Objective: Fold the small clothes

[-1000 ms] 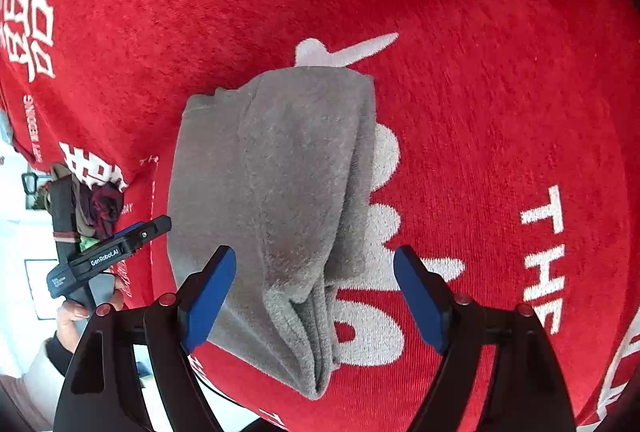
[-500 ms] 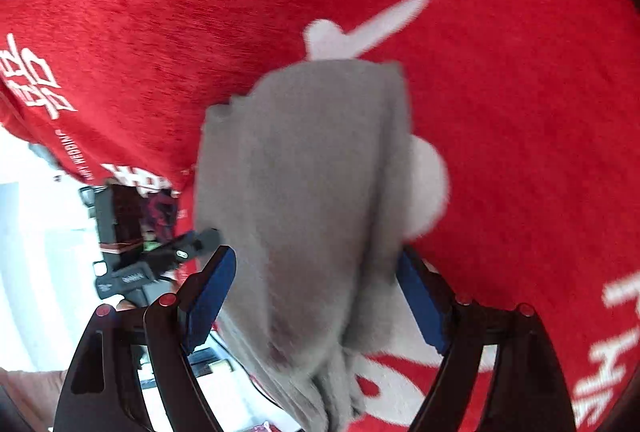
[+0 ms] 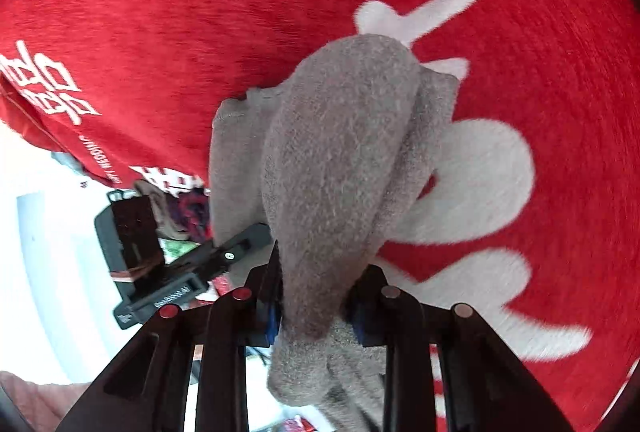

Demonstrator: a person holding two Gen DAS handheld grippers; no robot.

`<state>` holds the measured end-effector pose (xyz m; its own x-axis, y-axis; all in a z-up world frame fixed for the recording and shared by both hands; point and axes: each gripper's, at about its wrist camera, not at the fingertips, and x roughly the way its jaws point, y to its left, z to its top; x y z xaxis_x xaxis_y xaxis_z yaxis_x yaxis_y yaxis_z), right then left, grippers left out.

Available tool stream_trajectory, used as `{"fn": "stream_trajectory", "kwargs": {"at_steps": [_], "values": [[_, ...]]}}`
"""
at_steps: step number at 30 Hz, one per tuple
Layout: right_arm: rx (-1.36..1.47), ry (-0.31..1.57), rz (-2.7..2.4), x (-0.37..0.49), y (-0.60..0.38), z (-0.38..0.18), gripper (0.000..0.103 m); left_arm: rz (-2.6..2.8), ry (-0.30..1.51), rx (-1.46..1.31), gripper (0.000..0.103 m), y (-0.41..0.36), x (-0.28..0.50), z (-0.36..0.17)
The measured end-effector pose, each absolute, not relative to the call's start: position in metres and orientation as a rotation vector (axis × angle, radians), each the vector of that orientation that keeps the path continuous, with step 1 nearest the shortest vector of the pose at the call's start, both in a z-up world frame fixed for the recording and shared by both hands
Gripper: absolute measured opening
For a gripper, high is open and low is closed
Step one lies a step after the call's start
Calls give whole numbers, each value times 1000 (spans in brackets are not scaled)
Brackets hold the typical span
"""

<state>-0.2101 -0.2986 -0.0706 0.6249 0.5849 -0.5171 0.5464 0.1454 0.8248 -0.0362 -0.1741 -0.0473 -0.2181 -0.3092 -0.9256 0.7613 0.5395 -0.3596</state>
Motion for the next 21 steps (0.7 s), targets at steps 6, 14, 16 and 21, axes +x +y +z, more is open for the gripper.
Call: {"fn": "stream_trajectory", "kwargs": {"at_steps": [6, 14, 16, 21], "values": [[1509, 958, 87, -211, -274, -31, 29, -1064, 1477, 391, 39, -146, -39, -10], [1527, 992, 154, -199, -214, -15, 29, -1011, 1468, 450, 39, -81, -31, 9], [1546, 1011, 161, -196, -199, -27, 29, -979, 1480, 469, 39, -67, -28, 2], [1495, 1120, 124, -181, -176, -53, 29, -895, 1482, 517, 39, -38, -25, -29]]}}
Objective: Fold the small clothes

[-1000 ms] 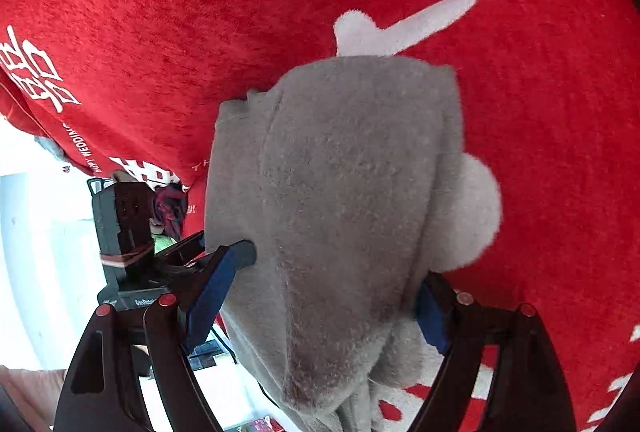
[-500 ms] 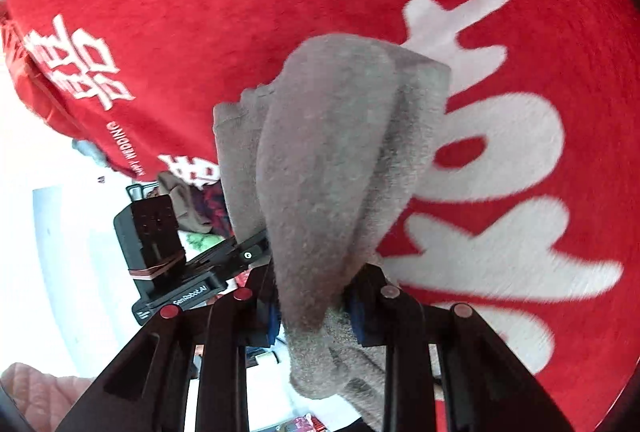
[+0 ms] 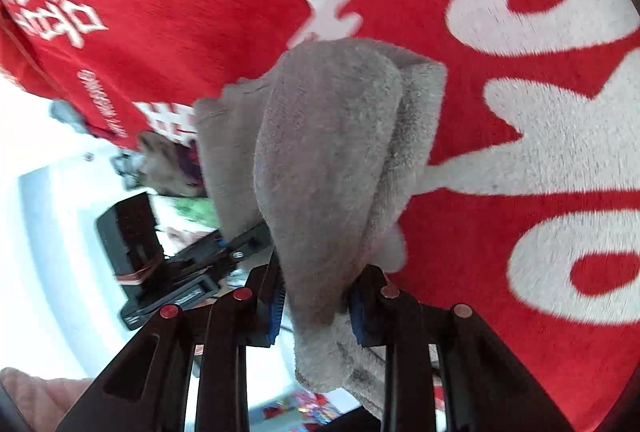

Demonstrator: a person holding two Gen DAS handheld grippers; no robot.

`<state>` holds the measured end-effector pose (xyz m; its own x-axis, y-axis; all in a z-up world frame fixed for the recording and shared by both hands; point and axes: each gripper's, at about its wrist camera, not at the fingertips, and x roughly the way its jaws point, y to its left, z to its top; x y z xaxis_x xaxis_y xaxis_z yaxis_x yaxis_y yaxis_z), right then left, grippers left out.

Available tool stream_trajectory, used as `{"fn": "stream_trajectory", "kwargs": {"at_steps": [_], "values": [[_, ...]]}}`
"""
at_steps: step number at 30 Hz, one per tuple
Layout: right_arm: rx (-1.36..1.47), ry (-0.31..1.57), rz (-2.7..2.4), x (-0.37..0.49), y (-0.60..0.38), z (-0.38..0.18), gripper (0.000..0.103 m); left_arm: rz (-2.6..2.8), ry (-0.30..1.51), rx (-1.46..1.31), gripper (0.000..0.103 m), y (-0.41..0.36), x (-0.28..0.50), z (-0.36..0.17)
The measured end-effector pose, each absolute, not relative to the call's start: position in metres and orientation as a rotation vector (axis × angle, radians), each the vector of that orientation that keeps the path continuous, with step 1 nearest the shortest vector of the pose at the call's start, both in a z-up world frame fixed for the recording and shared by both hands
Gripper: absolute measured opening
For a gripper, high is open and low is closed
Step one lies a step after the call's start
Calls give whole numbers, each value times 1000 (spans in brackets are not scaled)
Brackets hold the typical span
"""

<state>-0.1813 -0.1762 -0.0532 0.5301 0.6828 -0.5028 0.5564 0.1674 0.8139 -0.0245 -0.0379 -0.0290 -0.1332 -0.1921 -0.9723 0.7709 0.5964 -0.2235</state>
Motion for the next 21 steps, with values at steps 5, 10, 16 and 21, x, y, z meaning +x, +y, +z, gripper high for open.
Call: {"fn": "stream_trajectory", "kwargs": {"at_steps": [5, 10, 16, 21], "values": [[1238, 1304, -164, -184, -198, -48, 41, -810, 1461, 427, 51, -14, -12, -31], [1000, 1338, -257, -190, -200, 2, 47, -722, 1375, 452, 51, 3, -11, -2], [953, 1266, -121, -186, -160, 42, 15, -667, 1331, 479, 51, 16, -22, 7], [750, 1398, -113, -171, -110, 13, 14, -627, 1327, 504, 51, 8, -32, -32]]}}
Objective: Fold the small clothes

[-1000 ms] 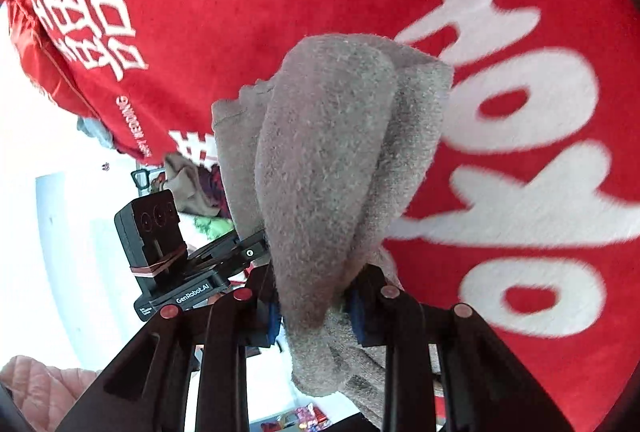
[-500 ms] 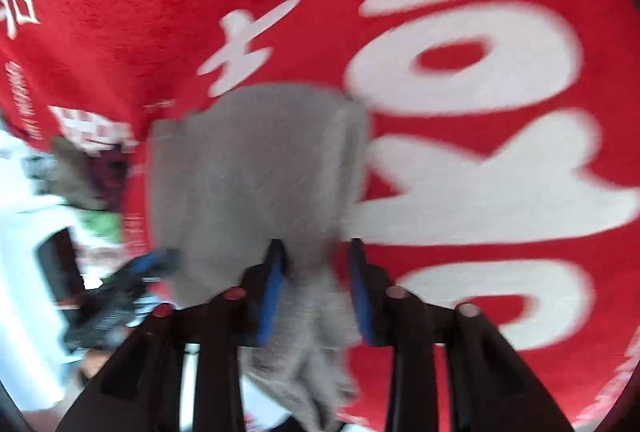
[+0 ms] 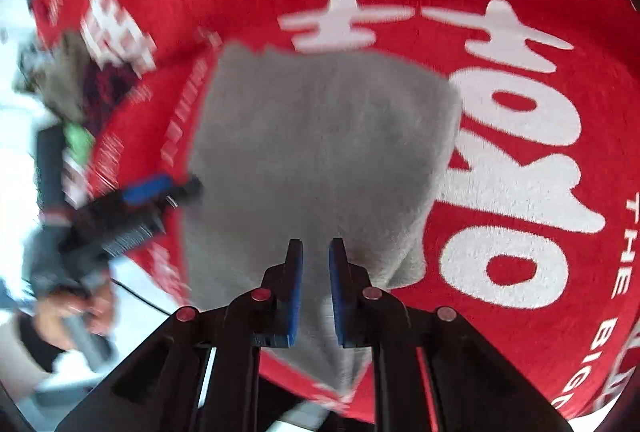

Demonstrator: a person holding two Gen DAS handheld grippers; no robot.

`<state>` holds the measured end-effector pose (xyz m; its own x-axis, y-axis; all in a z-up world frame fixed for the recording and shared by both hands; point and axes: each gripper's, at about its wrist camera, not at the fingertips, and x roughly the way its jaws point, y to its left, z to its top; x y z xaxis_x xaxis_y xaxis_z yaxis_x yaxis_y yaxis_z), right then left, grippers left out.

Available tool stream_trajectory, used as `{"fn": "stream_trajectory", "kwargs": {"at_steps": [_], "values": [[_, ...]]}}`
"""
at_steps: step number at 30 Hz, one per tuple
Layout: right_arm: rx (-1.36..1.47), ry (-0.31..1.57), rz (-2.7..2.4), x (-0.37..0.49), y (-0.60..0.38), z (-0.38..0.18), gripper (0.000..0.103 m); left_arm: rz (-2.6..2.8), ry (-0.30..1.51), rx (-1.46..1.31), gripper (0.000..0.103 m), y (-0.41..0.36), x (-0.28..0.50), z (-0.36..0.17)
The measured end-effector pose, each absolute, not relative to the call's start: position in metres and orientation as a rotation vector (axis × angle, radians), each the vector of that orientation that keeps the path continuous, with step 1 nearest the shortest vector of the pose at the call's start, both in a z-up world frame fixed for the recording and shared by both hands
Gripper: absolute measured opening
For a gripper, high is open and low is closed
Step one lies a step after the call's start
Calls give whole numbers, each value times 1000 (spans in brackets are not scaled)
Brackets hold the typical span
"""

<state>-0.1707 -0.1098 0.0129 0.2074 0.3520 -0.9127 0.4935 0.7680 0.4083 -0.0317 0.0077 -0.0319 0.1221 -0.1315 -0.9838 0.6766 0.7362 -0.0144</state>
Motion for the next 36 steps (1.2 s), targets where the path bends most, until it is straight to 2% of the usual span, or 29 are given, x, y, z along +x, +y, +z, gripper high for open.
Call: {"fn": "stream_trajectory", "kwargs": {"at_steps": [2, 4, 14, 21, 23, 25, 26, 27, 29, 32, 36], "values": [[658, 1450, -152, -178, -106, -11, 11, -658, 1322, 495, 56, 7, -31, -36], [681, 1385, -131, -188, -112, -15, 11, -660, 1309, 518, 63, 6, -29, -37], [888, 1369, -177, -213, -134, 0, 16, -636, 1341, 530, 63, 9, -36, -28], [888, 1381, -237, -211, -134, 17, 16, -600, 1357, 584, 63, 14, -48, -18], [888, 1381, -248, -213, -134, 25, 17, -612, 1366, 567, 68, 16, -50, -13], [892, 1376, -259, -212, -134, 31, 27, -600, 1345, 565, 99, 18, -51, -7], [891, 1374, -265, -211, -133, 34, 43, -576, 1324, 593, 103, 18, -53, -4], [887, 1372, -271, -211, -131, 38, 60, -568, 1312, 612, 103, 18, -55, -1], [874, 1363, -280, -209, -127, 48, 70, -566, 1319, 614, 103, 19, -56, 3], [870, 1362, -285, -206, -121, 58, 78, -558, 1336, 618, 103, 21, -58, 9], [888, 1347, -284, -204, -114, 72, 79, -561, 1347, 619, 103, 25, -62, 21]]}}
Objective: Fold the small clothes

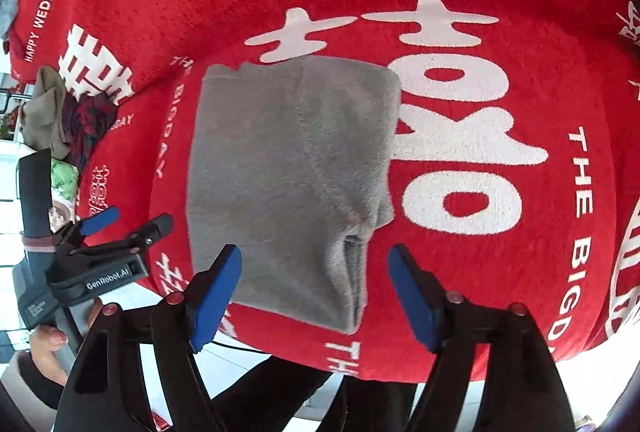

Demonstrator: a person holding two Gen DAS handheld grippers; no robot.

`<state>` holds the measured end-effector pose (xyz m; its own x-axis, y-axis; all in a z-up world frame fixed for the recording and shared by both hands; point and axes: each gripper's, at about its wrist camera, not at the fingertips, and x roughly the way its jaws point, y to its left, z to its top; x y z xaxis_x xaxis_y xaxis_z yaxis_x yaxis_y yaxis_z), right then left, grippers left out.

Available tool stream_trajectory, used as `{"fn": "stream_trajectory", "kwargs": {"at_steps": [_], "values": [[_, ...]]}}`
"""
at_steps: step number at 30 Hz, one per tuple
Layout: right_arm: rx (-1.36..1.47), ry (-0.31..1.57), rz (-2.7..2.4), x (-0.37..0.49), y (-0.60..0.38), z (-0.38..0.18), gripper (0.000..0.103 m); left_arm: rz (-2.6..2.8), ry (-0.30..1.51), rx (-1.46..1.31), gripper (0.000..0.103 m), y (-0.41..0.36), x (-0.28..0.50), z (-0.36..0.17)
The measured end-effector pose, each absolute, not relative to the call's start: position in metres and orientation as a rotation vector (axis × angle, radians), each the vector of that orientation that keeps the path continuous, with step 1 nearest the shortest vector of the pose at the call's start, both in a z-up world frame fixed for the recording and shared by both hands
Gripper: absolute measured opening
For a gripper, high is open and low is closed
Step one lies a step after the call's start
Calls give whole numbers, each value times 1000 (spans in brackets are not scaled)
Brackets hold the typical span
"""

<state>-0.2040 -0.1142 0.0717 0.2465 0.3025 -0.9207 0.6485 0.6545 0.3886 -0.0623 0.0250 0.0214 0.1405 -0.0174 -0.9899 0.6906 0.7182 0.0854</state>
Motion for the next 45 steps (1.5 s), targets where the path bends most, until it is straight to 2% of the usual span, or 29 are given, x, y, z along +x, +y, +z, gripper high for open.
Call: {"fn": "stream_trajectory", "kwargs": {"at_steps": [12, 45], "values": [[825, 1395, -388, -197, -100, 108, 80, -521, 1403, 593, 103, 38, -71, 52], [765, 1491, -466, -179, -91, 130, 80, -501, 1404, 577, 103, 42, -72, 92]]}}
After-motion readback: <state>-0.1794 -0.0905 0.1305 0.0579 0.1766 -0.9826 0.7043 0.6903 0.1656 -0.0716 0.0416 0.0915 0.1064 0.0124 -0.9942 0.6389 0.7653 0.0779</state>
